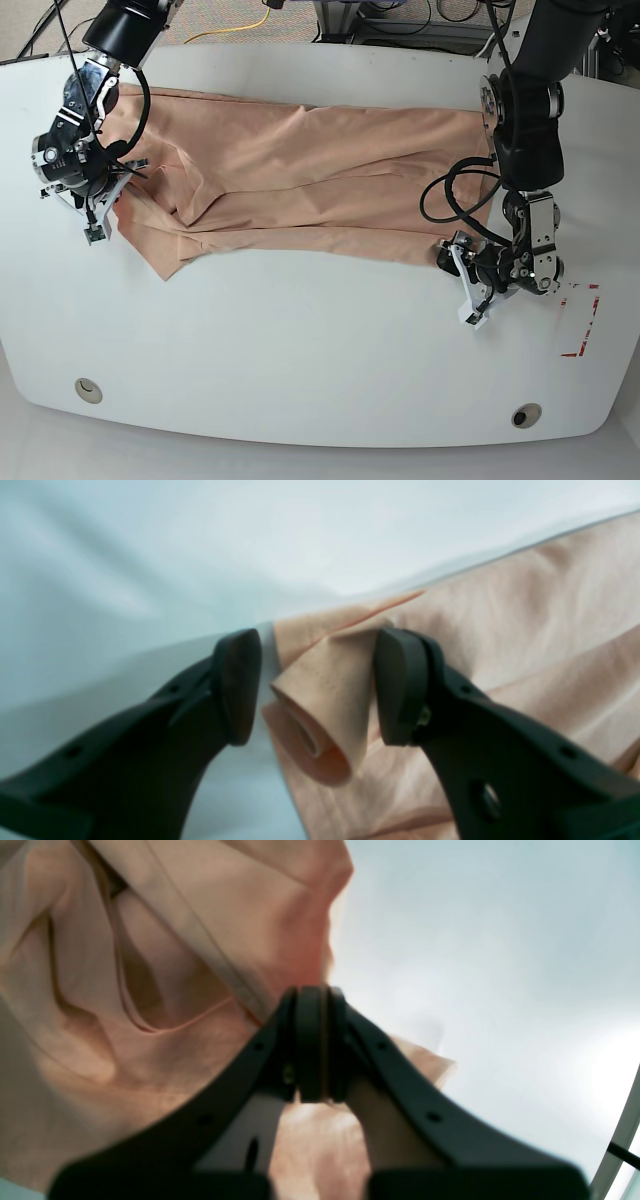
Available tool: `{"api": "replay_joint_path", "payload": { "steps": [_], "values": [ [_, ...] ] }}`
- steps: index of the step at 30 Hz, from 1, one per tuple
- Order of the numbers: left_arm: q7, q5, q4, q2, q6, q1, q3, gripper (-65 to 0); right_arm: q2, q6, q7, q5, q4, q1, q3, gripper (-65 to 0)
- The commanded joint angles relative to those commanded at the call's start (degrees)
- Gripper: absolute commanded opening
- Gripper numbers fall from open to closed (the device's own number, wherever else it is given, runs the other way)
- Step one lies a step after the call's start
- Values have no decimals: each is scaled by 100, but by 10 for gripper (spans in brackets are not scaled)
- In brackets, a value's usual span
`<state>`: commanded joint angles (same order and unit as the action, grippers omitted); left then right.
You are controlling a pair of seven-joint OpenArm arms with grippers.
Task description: Layout the t-shirt on the table in an organized manner, then fold the t-shirt properly
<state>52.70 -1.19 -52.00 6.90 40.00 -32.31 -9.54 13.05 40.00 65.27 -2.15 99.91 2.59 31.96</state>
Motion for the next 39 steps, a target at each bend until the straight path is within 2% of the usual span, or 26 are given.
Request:
{"api": "replay_joint_path", "payload": {
  "steps": [3,5,9,10,24,39],
  "values": [
    [0,0,0,0,0,0,0,-315,0,0,0,0,0,0,0,-631],
    [0,0,0,0,0,0,0,-356,0,0,0,0,0,0,0,-631],
    [0,18,0,0,0,0,0,-571,0,0,0,0,-9,0,9,-631],
    [0,18,0,0,0,9,0,-590,0,0,0,0,-9,0,9,-631],
    [53,-9,-202,9,0,35,-9,-589,0,0,0,0,-9,0,9,-631],
    [1204,-9,-2215,35,0,686,-18,-587,9,0,0,0,-18,9,9,-631]
  ]
}}
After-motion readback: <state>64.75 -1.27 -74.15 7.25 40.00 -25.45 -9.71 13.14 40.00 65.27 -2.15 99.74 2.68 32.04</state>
